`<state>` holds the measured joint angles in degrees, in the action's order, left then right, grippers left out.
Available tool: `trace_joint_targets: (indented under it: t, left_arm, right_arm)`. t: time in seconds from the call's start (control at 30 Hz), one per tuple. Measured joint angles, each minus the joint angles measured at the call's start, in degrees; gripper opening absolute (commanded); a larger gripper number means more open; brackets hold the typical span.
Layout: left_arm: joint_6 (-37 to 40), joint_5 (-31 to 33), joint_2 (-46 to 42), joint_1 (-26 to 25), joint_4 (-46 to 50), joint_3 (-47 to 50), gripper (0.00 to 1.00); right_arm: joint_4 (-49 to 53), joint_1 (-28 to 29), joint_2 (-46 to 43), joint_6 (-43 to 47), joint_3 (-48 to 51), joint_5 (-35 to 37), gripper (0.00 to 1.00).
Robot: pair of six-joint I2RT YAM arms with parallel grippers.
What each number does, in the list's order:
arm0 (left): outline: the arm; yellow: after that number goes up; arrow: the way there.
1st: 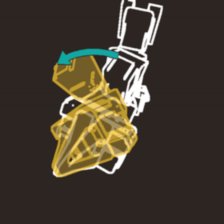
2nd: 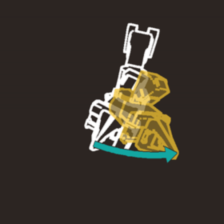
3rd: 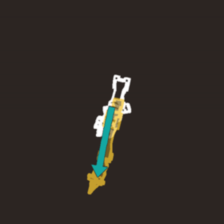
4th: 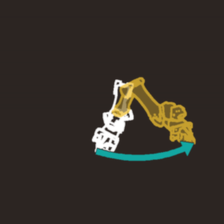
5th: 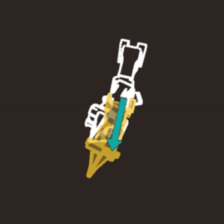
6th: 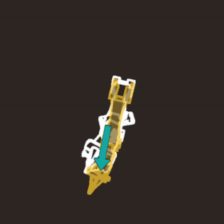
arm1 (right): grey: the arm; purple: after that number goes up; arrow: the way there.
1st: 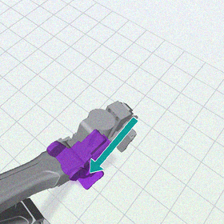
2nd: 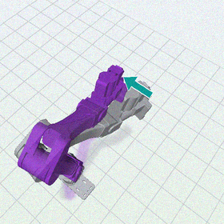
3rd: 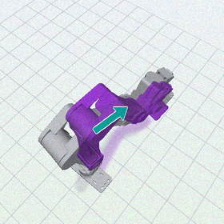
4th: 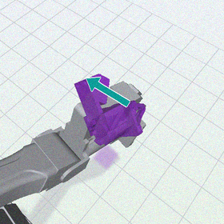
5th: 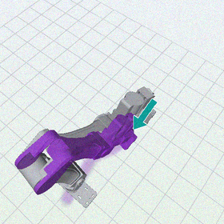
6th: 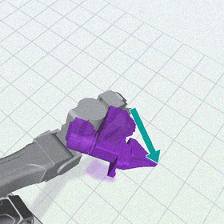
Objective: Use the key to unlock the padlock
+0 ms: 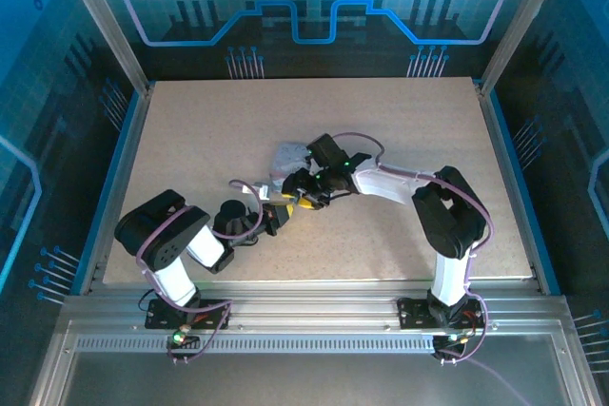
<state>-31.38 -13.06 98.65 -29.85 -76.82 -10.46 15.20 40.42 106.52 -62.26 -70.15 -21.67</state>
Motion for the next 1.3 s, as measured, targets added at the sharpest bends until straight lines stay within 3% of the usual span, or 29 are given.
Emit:
trace_joint_targets:
  t: [0.53,0.73,0.87,1.07,1.17,1.3]
  left_arm:
    - [-0.31,-0.28,1.49,-0.02,0.0,0.04,0.0]
    - [-1.36,-0.74,1.95,-0.02,-0.13,0.04,0.0]
    - [-1.73,-0.72,2.84,0.0,-0.7,0.04,0.0]
    - [-1.53,-0.42,3.37,0.0,-1.07,0.04,0.0]
    - [-0.79,-0.04,3.41,-0.13,-1.14,0.04,0.0]
    - [1.18,1.11,3.41,-0.76,-1.11,0.04,0.0]
  right_arm:
    - [1.79,1.68,0.0,2.1,2.12,6.38,0.56]
    - [-3.76,1.68,-0.02,1.44,4.44,7.82,0.44]
    - [-6.56,1.64,-0.39,0.46,5.99,9.27,0.23]
    - [-7.65,1.64,-0.46,-0.57,6.36,9.51,0.06]
    - [-7.8,1.64,-0.46,-0.74,6.36,9.51,0.0]
    - [-7.8,1.66,-0.46,-0.79,6.36,9.51,0.0]
